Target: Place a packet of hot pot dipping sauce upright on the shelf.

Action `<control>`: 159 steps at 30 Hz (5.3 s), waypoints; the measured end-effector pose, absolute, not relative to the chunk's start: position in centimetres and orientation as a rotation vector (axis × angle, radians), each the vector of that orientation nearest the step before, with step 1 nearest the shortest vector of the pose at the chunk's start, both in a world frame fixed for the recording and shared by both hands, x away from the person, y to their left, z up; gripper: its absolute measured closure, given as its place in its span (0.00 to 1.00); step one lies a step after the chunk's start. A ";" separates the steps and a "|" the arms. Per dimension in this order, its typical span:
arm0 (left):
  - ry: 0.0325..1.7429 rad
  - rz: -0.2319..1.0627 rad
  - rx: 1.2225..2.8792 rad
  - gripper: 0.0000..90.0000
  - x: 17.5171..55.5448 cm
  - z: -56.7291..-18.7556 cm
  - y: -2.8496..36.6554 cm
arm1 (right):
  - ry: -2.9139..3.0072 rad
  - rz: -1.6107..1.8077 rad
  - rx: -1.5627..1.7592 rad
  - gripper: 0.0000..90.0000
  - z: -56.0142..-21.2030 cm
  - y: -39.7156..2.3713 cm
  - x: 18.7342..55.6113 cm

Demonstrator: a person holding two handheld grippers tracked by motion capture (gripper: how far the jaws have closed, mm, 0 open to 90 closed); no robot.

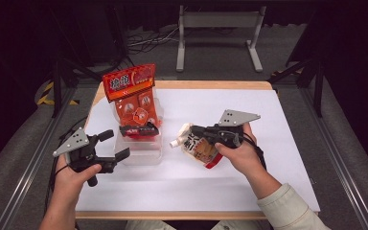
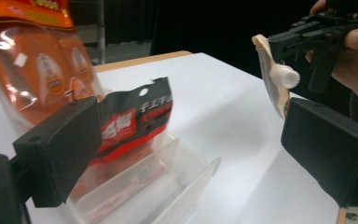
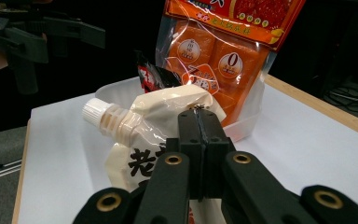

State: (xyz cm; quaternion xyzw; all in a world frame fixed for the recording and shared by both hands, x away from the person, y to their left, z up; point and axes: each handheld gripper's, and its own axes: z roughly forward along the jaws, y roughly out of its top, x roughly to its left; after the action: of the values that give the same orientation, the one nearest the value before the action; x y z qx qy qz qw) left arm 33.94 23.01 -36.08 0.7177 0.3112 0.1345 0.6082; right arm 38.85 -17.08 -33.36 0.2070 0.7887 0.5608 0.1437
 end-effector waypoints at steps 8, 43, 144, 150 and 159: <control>0.633 0.287 1.638 0.06 33.9 -35.9 20.9 | 2.253 1.648 0.621 1.00 -33.5 -16.5 38.4; 0.616 0.233 1.703 0.11 34.2 -38.6 14.9 | 2.199 1.712 0.562 1.00 -35.1 -11.7 36.6; 0.451 0.285 1.641 0.84 39.1 -30.4 20.9 | 2.064 1.576 0.962 0.69 -36.1 -26.5 35.4; 0.504 0.310 1.645 0.84 39.4 -31.1 20.7 | 2.068 1.588 0.982 0.70 -36.1 -26.6 35.5; 0.521 0.310 1.634 0.84 39.6 -33.3 20.5 | 2.072 1.595 0.976 0.70 -36.1 -26.6 35.4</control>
State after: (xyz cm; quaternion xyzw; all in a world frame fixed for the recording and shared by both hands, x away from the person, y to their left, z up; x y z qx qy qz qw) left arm 39.58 20.49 -33.27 0.7176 0.2287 0.1361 0.6436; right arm 35.44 -26.58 -36.11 0.3445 0.7310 0.5627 0.1743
